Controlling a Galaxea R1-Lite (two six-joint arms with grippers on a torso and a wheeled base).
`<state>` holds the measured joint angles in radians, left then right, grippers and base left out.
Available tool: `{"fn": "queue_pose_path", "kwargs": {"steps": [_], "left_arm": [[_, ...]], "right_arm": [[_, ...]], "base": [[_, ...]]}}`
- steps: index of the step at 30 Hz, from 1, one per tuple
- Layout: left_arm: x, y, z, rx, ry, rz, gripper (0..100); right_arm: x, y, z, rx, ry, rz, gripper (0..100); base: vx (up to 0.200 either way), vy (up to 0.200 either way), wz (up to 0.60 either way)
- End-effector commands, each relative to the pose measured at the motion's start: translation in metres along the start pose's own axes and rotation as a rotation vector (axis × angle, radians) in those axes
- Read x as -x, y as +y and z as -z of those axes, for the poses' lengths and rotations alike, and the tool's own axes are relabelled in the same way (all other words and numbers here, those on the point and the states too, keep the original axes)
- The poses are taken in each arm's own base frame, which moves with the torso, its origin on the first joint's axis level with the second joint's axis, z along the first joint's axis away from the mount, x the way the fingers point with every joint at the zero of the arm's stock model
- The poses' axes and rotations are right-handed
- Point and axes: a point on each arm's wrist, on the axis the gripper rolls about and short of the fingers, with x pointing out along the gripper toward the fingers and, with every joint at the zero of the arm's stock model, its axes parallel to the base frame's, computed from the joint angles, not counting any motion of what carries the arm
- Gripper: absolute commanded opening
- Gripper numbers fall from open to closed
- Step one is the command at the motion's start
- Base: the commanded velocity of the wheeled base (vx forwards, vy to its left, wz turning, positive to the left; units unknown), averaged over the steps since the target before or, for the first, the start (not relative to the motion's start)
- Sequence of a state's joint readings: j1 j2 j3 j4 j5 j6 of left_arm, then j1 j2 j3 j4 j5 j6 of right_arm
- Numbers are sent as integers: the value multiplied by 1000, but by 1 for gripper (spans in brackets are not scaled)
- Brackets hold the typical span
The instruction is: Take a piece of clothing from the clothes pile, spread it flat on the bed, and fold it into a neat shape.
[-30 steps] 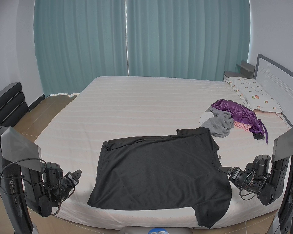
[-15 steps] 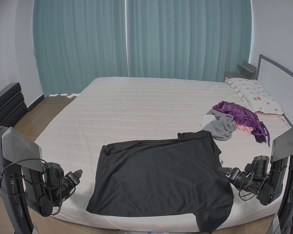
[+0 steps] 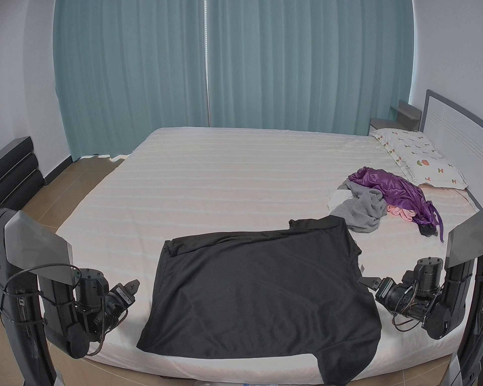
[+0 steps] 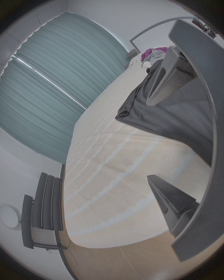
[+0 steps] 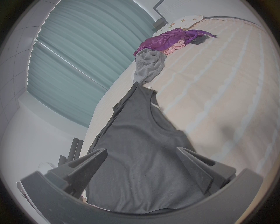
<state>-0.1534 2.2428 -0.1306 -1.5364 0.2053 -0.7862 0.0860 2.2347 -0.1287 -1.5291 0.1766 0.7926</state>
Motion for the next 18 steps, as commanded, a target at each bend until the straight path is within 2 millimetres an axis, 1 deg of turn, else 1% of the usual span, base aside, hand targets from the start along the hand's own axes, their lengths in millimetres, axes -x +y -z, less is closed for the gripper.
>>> {"fn": "queue_pose_path", "kwargs": {"steps": [1,4,10,13,14,15,16,18], "left_arm": [[0,0,0,0,0,1,100],[-3,-3,-2,4,-12,12,100],[-13,-14,-11,16,-51,71,100],[-27,-24,-21,27,-37,148,100],[-34,-27,-25,29,-21,173,100],[-35,-27,-26,29,-19,177,100],[-48,-34,-33,31,0,208,100],[-68,-44,-45,34,16,228,100]], "right_arm": [[0,0,0,-1,2,0,100],[0,0,0,0,3,-1,100],[0,1,3,-10,13,-3,100],[-2,3,5,-37,18,-8,100],[-2,3,5,-39,22,-7,100],[-2,3,5,-39,22,-7,100],[-2,3,5,-38,23,-8,100],[-3,3,8,-41,34,-9,100]], "base": [[0,0,0],[0,0,0],[0,0,0],[0,0,0],[0,0,0],[0,0,0],[0,0,0],[0,0,0]]}}
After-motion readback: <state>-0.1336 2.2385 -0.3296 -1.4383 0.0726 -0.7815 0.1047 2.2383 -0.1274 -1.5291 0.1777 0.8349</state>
